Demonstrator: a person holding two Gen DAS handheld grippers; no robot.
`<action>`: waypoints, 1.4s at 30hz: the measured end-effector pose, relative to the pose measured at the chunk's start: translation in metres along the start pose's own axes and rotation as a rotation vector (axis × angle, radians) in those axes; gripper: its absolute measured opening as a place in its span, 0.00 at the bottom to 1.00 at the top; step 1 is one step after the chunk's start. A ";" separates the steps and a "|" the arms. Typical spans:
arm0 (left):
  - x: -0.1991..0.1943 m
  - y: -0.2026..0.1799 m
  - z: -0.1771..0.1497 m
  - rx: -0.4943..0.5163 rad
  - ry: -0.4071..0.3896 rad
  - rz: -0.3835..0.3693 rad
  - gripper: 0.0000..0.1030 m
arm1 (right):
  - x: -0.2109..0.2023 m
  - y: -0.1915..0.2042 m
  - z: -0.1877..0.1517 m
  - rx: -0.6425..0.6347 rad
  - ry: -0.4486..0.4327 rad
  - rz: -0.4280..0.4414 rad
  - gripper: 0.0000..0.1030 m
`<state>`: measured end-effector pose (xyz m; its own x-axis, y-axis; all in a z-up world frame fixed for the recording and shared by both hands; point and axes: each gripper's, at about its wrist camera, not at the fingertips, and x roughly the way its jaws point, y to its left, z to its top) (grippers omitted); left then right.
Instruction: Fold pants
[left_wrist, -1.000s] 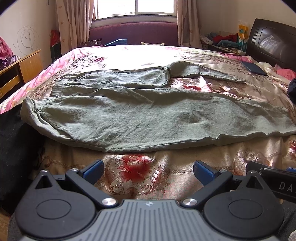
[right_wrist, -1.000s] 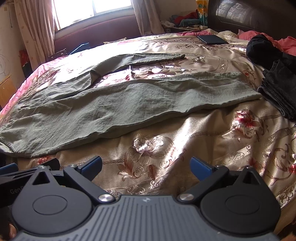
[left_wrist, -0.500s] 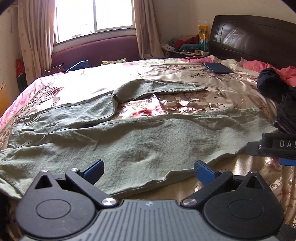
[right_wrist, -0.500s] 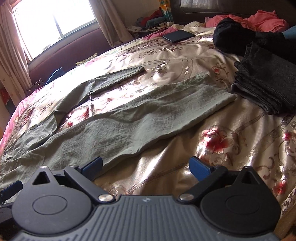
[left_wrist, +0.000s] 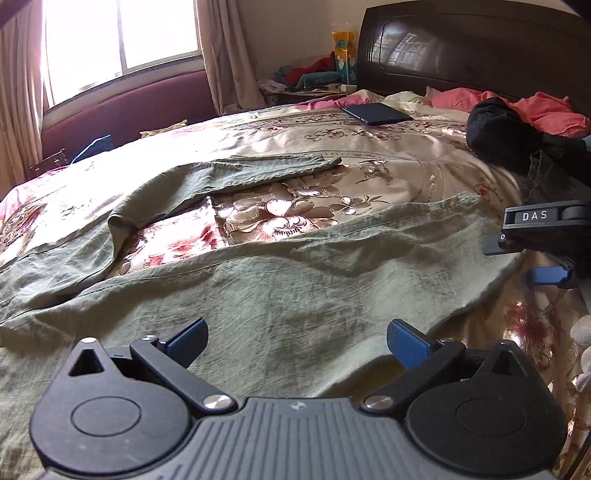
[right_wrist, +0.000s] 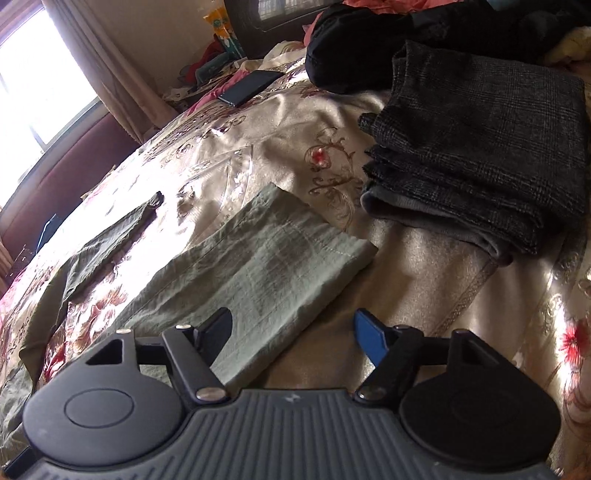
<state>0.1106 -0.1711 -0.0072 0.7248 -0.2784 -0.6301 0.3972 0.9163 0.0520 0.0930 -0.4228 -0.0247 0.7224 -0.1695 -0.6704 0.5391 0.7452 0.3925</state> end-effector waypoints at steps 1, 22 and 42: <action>0.002 -0.003 0.000 0.002 0.005 -0.005 1.00 | 0.005 -0.001 0.003 0.000 0.001 0.001 0.61; -0.001 -0.046 -0.009 0.130 0.051 -0.134 1.00 | -0.019 -0.082 0.028 0.149 0.002 -0.077 0.03; -0.105 0.256 -0.088 -0.244 0.147 0.371 1.00 | -0.047 0.191 -0.111 -0.504 0.206 0.277 0.12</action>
<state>0.0868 0.1182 0.0045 0.6984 0.1090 -0.7073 -0.0307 0.9920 0.1225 0.1140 -0.2010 0.0115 0.6804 0.1650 -0.7140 0.0355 0.9658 0.2570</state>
